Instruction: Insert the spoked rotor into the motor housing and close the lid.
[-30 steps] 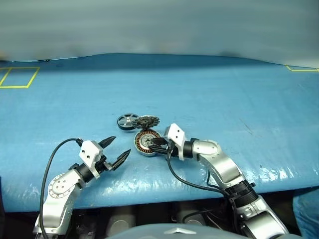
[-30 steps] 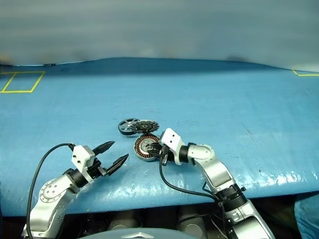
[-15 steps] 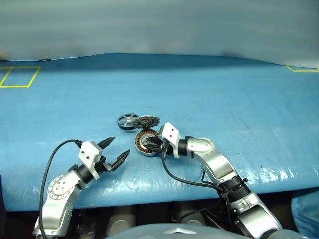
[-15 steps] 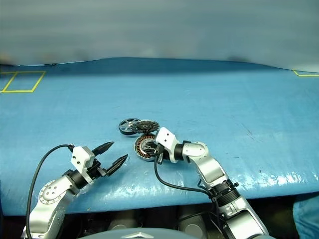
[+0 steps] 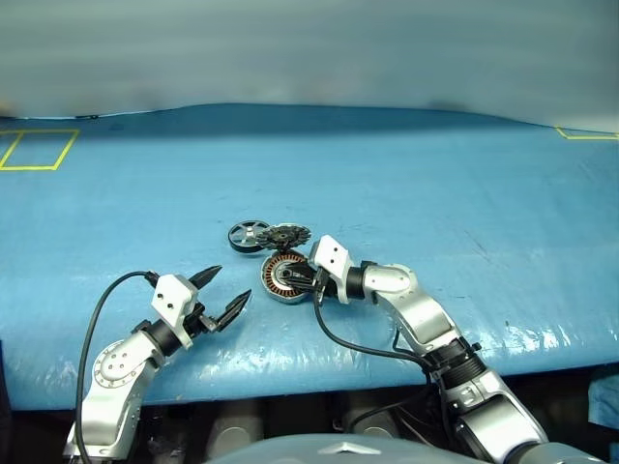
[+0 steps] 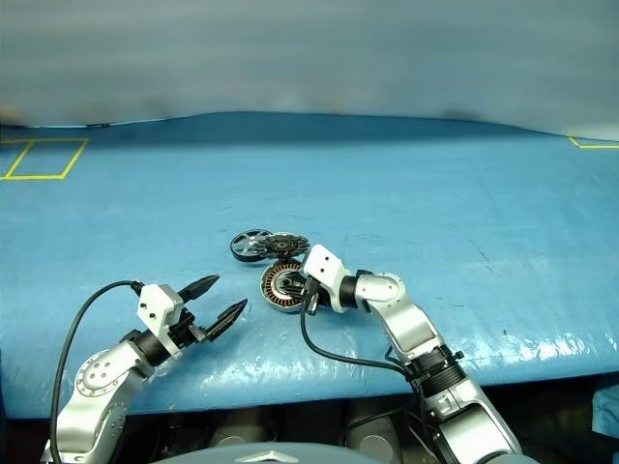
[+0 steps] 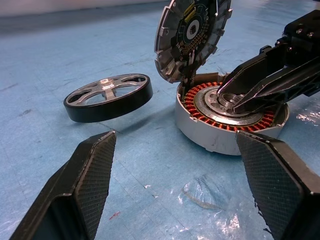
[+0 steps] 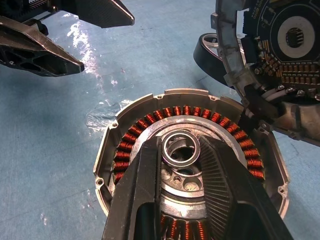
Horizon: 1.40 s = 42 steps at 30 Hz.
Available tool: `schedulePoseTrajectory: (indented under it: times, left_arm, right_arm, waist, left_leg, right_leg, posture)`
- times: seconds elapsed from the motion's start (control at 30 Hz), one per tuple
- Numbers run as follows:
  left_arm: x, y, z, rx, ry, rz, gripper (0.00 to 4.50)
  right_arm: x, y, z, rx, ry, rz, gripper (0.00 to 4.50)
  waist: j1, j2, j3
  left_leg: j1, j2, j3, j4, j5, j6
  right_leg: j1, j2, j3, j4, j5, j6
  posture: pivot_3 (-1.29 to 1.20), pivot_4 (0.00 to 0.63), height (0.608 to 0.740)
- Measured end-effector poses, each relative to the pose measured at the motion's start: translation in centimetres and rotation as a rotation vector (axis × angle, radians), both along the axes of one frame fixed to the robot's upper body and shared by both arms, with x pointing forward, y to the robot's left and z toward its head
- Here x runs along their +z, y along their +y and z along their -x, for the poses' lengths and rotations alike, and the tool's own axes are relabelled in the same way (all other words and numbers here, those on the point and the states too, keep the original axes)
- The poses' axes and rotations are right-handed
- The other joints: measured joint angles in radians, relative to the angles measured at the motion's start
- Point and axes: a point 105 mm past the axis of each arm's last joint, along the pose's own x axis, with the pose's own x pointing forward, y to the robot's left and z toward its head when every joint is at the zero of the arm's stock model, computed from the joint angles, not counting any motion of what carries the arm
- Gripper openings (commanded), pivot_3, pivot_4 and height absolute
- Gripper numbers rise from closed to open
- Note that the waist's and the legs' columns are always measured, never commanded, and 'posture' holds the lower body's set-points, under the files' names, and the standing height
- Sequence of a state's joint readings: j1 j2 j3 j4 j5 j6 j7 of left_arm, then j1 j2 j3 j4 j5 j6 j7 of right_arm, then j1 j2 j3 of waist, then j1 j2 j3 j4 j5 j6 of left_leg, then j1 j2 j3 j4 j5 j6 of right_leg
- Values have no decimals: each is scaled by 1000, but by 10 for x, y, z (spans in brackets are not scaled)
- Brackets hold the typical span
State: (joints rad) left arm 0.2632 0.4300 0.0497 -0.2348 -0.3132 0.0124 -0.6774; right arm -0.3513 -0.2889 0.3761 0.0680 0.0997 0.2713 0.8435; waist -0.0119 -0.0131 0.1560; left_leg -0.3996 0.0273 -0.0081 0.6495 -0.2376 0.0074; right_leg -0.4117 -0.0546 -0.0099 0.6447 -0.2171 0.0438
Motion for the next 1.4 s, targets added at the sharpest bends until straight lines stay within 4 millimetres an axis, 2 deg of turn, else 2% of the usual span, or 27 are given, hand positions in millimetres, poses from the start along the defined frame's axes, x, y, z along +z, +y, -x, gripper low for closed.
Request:
schedulePoseTrajectory:
  times: [0.5,0.63,1.13,1.23,1.37,1.4]
  left_arm:
    - [-1,-1,1,2,4,6,4074]
    - [-1,-1,1,3,4,6,4074]
    - [-3,0,2,7,11,8,4074]
    - [-3,0,2,7,11,8,4074]
    - [-3,0,1,8,11,8,4074]
    - [-3,0,1,8,11,8,4074]
  right_arm:
    - [0,-1,-1,-4,-3,3,1092]
    - [0,-2,-1,-8,-5,3,1963]
    - [6,0,-1,-7,13,-46,1963]
    - [6,2,-1,-9,32,-62,1384]
    - [6,2,-1,-7,35,-66,87]
    - [6,2,-1,-7,36,-66,36]
  waist:
    - [0,0,0]
    - [0,0,0]
    - [0,0,0]
    - [0,0,0]
    - [0,0,0]
    - [0,0,0]
  left_leg:
    - [0,0,0,0,0,0]
    - [0,0,0,0,0,0]
    - [0,0,0,0,0,0]
    - [0,0,0,0,0,0]
    - [0,0,0,0,0,0]
    - [0,0,0,0,0,0]
  right_leg:
    - [0,0,0,0,0,0]
    - [0,0,0,0,0,0]
    - [0,0,0,0,0,0]
    - [0,0,0,0,0,0]
    - [0,0,0,0,0,0]
    - [0,0,0,0,0,0]
  posture:
    - [0,150,740]
    - [0,150,740]
    - [0,150,740]
    - [0,150,740]
    - [0,150,740]
    - [0,150,740]
